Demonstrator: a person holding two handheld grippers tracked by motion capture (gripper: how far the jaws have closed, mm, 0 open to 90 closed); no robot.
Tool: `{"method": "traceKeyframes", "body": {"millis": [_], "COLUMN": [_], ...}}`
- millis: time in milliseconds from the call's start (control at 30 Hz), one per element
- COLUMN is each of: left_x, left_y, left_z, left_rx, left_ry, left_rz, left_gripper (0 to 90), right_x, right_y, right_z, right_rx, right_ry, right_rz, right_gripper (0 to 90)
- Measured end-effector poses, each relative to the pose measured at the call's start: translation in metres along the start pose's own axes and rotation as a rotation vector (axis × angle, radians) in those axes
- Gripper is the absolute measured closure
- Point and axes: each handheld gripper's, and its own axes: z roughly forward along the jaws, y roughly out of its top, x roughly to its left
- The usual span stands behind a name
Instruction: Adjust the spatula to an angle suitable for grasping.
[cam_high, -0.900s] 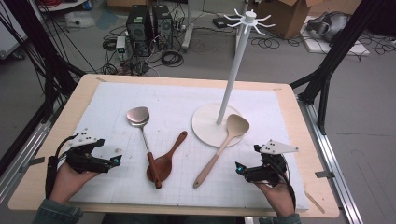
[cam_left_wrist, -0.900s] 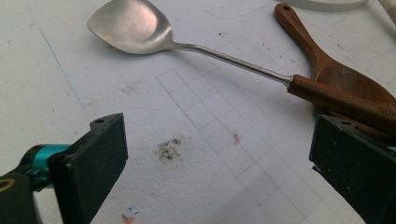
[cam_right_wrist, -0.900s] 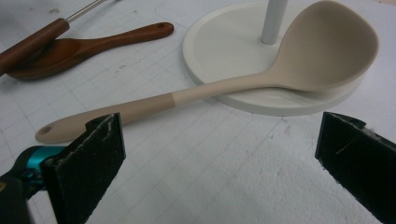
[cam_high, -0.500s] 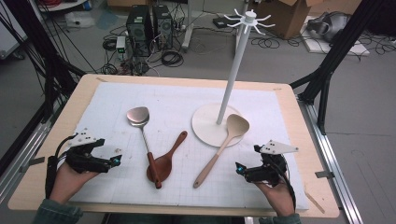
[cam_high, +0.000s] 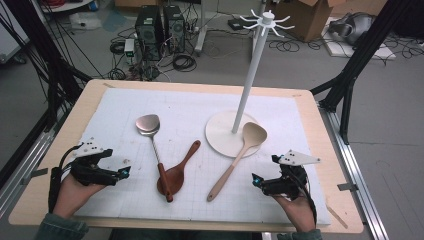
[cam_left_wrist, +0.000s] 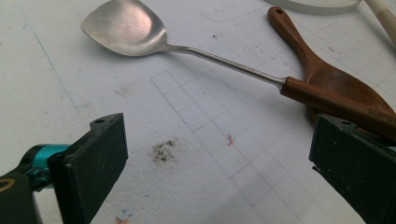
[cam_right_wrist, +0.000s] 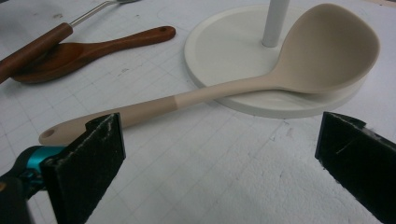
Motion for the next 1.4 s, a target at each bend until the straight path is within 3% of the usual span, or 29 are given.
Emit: {"method": "traceKeyframes", "body": {"millis": [200,233,600,800,833,967,1067,1233,1400], "left_x": [-0.001,-0.001,0.000,-0.001,-0.001,-0.001,-0.001,-0.001,-0.001], "left_y": [0.000,0.001,0.000,0.001,0.001,0.001,0.000,0.000,0.000], "left_z": [-0.001,-0.001,-0.001,0.000,0.000,0.000,0.000,0.001,0.001], "left_rx": [-0.011,-0.008,-0.007,-0.006,-0.007,-0.004,-0.005,-0.003,-0.004], "left_ry": [-0.005,-0.003,-0.005,-0.007,-0.008,-0.007,-0.008,-0.011,-0.011], "left_rz": [-0.003,0.003,0.001,0.003,0.002,0.005,0.002,0.003,0.003], "left_gripper": [5.0,5.0,5.0,5.0,5.0,5.0,5.0,5.0,5.0], "right_x": [0.003,0.004,0.016,0.029,0.032,0.039,0.044,0.065,0.079], "right_y": [0.005,0.009,0.029,0.042,0.047,0.055,0.058,0.072,0.082], "right_z": [0.002,0.003,0.013,0.024,0.027,0.035,0.040,0.060,0.074], "right_rx": [0.002,0.000,0.007,0.030,0.034,0.047,0.054,0.090,0.108], "right_ry": [0.018,0.043,0.123,0.141,0.142,0.152,0.172,0.223,0.253], "right_rz": [-0.013,-0.030,-0.063,-0.063,-0.058,-0.083,-0.074,-0.119,-0.131], "right_gripper": [0.6,4.8,5.3,7.8,20.8,19.7,20.1,24.0,27.4]}}
